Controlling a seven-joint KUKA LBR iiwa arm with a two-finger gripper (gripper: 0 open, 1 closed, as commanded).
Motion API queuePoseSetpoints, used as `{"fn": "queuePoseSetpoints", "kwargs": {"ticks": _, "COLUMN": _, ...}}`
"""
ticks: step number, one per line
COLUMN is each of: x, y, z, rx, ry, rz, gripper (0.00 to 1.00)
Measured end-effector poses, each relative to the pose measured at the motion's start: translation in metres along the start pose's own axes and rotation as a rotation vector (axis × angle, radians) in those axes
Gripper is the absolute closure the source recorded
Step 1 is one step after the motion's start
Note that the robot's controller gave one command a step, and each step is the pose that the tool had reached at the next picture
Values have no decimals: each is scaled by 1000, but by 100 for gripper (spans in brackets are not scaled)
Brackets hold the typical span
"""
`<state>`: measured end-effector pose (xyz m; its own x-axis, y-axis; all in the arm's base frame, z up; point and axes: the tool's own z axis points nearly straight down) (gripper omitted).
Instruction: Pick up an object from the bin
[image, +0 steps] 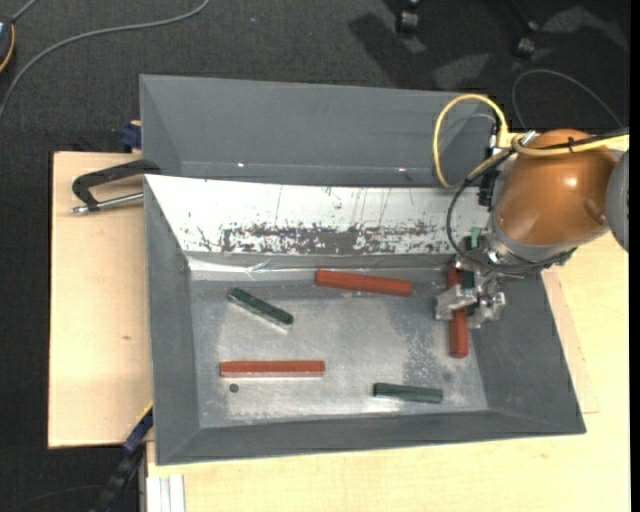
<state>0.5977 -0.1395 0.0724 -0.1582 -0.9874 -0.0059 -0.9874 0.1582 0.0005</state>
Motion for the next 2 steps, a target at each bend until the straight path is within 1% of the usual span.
{"fn": "queuePoseSetpoints", "kwargs": {"ticks": 1, "x": -21, "y": 20, "z": -120, "rx": 13, "ry": 4, "rz": -20, "gripper": 100}}
{"fn": "queuePoseSetpoints", "kwargs": {"ticks": 2, "x": -71, "y": 48, "z": -168, "rx": 8, "ry": 2, "rz": -168, "gripper": 100}}
